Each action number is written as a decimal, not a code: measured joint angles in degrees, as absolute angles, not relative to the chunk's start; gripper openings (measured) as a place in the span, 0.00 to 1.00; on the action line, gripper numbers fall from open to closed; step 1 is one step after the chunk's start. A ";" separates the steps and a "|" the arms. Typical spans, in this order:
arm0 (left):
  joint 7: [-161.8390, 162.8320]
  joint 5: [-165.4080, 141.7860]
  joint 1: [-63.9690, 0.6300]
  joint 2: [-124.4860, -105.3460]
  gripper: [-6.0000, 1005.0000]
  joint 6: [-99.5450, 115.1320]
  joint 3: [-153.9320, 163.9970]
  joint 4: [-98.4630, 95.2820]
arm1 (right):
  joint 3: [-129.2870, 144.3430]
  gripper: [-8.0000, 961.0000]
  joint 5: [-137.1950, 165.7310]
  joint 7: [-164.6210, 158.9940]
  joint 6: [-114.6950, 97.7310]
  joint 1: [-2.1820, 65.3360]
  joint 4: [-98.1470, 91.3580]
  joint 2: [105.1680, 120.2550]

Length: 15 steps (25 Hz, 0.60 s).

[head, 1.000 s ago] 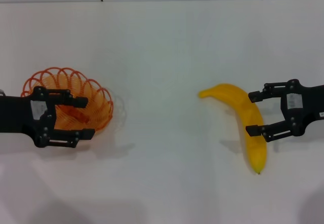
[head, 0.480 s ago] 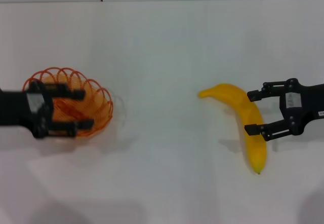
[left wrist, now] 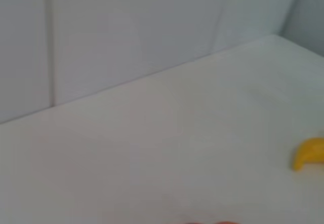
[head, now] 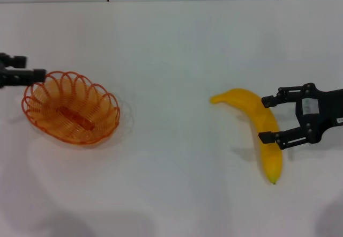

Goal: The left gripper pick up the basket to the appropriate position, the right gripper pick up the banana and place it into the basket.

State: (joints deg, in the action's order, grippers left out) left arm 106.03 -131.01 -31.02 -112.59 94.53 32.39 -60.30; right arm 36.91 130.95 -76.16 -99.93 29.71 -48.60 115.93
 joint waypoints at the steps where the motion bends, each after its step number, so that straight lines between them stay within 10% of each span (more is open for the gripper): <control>1: 107.29 -131.11 -31.15 -112.06 0.72 94.55 32.51 -60.20 | 36.91 0.92 130.95 -76.16 -99.93 29.71 -48.60 115.93; 15: 109.71 -144.40 -34.74 -110.79 0.70 84.72 33.10 -57.85 | 36.99 0.92 131.16 -76.46 -99.94 30.04 -48.51 115.92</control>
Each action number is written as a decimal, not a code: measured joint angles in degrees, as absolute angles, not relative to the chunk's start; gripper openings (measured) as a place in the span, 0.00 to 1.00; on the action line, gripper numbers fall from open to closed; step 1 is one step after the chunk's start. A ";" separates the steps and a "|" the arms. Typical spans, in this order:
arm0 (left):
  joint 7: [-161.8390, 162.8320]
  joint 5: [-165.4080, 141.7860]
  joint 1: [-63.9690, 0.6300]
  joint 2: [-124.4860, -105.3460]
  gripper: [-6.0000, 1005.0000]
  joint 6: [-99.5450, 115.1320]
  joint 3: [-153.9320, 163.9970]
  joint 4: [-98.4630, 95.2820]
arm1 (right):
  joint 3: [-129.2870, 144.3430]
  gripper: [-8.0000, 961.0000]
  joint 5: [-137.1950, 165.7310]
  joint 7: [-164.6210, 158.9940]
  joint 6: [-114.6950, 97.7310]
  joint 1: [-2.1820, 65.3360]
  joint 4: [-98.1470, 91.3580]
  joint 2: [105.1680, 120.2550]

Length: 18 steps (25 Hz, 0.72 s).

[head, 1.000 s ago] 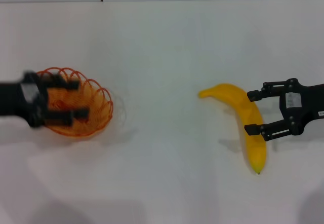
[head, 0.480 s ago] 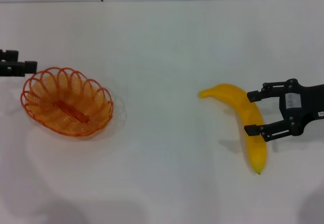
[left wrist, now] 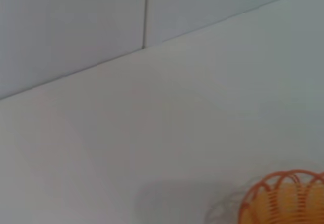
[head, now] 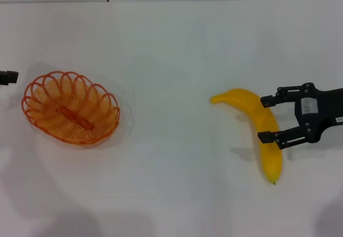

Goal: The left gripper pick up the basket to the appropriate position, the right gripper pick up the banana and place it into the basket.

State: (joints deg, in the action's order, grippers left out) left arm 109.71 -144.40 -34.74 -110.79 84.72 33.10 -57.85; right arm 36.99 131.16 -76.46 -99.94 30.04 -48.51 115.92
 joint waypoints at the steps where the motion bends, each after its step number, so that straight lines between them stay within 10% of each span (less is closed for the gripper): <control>1: 109.71 -144.40 -34.74 -110.79 0.70 84.72 33.10 -57.85 | 37.01 0.92 131.18 -76.46 -99.94 30.05 -48.51 115.92; 18: 106.83 -145.17 -37.57 -113.52 0.68 75.78 38.16 -50.51 | 37.64 0.92 131.13 -76.73 -100.46 30.32 -48.52 116.07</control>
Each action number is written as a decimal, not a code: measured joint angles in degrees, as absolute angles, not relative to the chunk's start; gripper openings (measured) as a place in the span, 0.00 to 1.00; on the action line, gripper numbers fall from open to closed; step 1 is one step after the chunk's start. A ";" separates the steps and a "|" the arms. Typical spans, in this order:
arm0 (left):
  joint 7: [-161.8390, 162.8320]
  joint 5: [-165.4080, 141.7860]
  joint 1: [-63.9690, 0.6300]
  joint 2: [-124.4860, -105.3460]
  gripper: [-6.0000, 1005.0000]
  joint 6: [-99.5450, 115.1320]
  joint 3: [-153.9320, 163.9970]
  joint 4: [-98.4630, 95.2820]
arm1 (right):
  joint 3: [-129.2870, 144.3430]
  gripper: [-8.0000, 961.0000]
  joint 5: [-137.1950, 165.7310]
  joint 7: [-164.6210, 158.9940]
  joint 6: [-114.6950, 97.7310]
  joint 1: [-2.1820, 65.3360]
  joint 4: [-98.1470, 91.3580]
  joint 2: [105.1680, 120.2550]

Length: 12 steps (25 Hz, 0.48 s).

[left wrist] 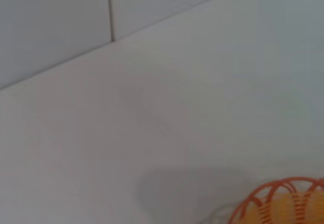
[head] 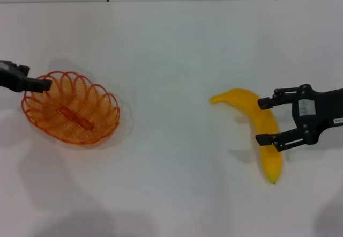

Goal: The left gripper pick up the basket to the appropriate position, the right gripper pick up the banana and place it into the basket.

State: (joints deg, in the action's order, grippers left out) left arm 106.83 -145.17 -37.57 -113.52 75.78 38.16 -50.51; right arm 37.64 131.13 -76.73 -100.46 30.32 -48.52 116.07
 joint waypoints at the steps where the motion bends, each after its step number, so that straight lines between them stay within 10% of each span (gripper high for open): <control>1: 106.69 -145.26 -37.83 -113.53 0.68 75.44 38.24 -49.69 | 37.73 0.92 131.08 -76.75 -100.46 30.32 -48.51 116.07; 12: 105.30 -146.61 -38.91 -113.88 0.66 69.39 39.01 -43.64 | 37.79 0.92 131.08 -76.99 -100.46 30.41 -48.52 116.10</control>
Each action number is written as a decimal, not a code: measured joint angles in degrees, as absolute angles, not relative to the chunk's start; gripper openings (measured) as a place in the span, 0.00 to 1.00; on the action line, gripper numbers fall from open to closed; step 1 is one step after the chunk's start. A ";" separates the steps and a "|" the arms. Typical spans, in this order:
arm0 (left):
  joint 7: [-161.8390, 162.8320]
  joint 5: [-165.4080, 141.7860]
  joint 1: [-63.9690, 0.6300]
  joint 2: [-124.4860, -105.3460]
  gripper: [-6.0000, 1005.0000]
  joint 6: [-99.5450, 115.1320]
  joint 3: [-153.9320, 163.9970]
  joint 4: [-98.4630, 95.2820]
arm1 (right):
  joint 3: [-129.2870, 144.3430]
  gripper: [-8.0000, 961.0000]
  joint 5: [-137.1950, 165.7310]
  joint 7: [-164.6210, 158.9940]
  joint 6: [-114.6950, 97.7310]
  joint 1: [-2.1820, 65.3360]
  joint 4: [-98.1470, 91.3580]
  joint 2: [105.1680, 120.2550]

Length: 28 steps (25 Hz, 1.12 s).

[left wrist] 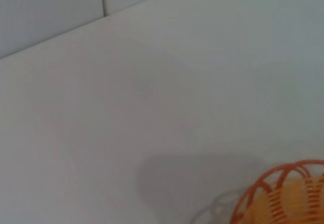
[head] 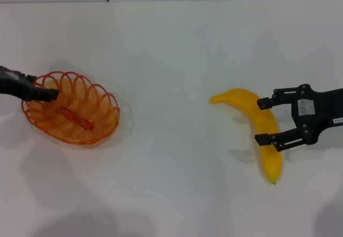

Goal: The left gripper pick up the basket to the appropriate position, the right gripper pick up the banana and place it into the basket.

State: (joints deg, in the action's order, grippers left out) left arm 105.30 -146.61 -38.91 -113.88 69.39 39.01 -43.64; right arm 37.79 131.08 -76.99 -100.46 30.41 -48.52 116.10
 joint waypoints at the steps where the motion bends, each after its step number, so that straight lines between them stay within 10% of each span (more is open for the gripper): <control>1: 105.09 -146.60 -39.02 -113.89 0.66 68.36 39.02 -42.82 | 37.79 0.92 131.06 -76.99 -100.46 30.40 -48.52 116.10; 23: 100.79 -143.87 -39.41 -115.20 0.63 63.18 37.59 -39.30 | 37.79 0.91 131.05 -77.49 -100.46 30.24 -48.43 116.19; 28: 100.92 -143.77 -39.56 -115.22 0.43 62.91 37.81 -39.02 | 37.79 0.91 131.03 -77.51 -100.46 30.23 -48.42 116.19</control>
State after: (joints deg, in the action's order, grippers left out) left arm 100.92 -143.77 -39.56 -115.22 62.91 37.81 -39.02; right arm 37.79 131.03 -77.51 -100.46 30.23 -48.42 116.19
